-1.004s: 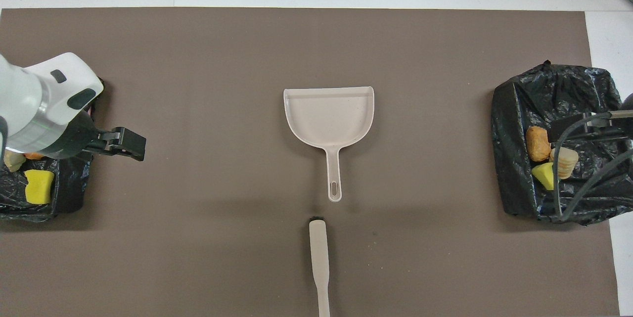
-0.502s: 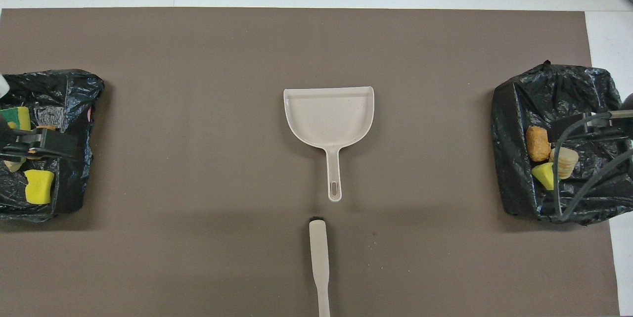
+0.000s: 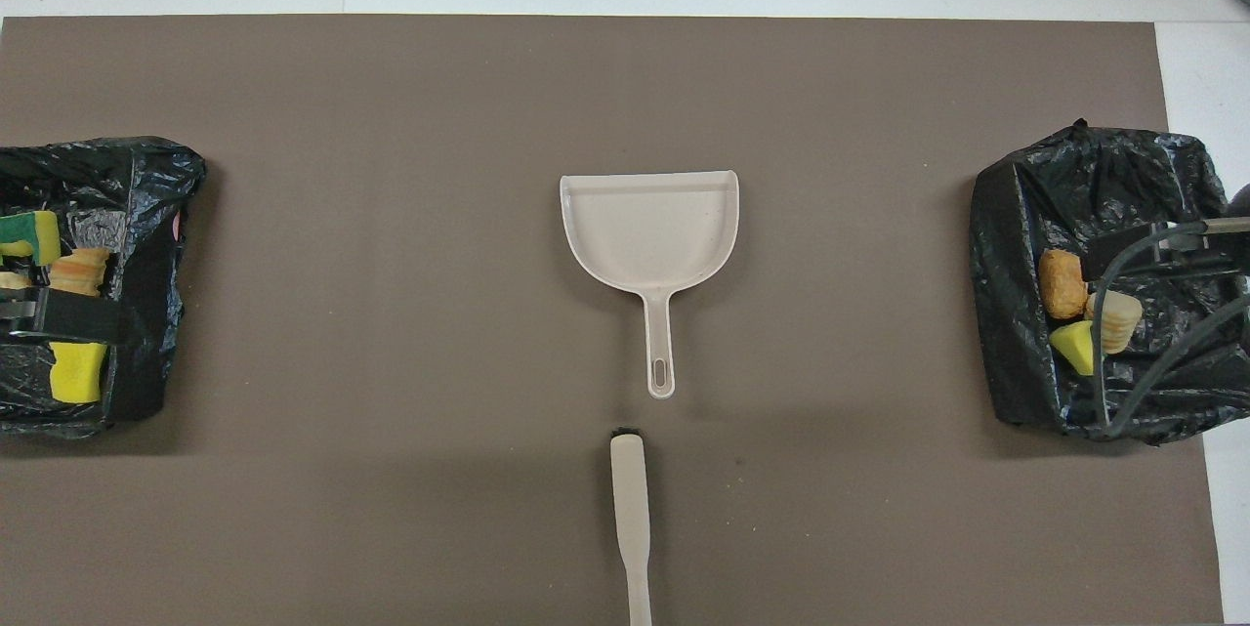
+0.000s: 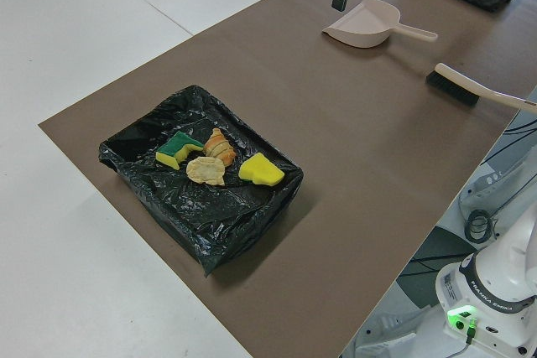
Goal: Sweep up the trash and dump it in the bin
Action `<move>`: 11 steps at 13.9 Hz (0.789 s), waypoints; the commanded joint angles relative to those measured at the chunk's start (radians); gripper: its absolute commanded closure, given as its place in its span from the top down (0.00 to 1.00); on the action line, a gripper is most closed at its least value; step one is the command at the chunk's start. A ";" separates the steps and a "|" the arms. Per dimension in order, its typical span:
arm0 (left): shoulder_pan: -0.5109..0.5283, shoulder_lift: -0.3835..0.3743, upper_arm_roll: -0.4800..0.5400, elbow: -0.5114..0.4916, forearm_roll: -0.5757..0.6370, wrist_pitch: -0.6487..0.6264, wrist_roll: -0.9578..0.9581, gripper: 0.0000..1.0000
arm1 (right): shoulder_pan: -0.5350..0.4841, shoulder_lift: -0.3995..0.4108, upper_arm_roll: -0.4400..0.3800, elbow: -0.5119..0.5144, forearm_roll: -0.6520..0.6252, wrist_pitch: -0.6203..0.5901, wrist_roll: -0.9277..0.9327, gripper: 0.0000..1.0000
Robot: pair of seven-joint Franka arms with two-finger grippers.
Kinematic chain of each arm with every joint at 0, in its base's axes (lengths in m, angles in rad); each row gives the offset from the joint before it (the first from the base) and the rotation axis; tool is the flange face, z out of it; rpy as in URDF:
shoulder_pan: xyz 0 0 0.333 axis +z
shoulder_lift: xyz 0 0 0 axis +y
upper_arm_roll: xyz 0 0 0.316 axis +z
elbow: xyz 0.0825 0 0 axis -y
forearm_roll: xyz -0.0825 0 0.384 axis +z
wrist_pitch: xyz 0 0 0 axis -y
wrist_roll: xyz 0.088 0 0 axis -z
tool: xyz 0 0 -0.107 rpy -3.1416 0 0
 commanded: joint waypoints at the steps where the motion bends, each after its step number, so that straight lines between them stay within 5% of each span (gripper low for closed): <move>1: 0.006 -0.006 0.004 -0.007 0.009 -0.019 0.000 1.00 | -0.014 0.010 0.008 0.014 0.016 0.003 0.017 1.00; 11: 0.008 -0.005 0.005 -0.007 -0.050 0.006 -0.008 1.00 | -0.023 0.010 -0.004 0.014 0.013 0.007 0.019 1.00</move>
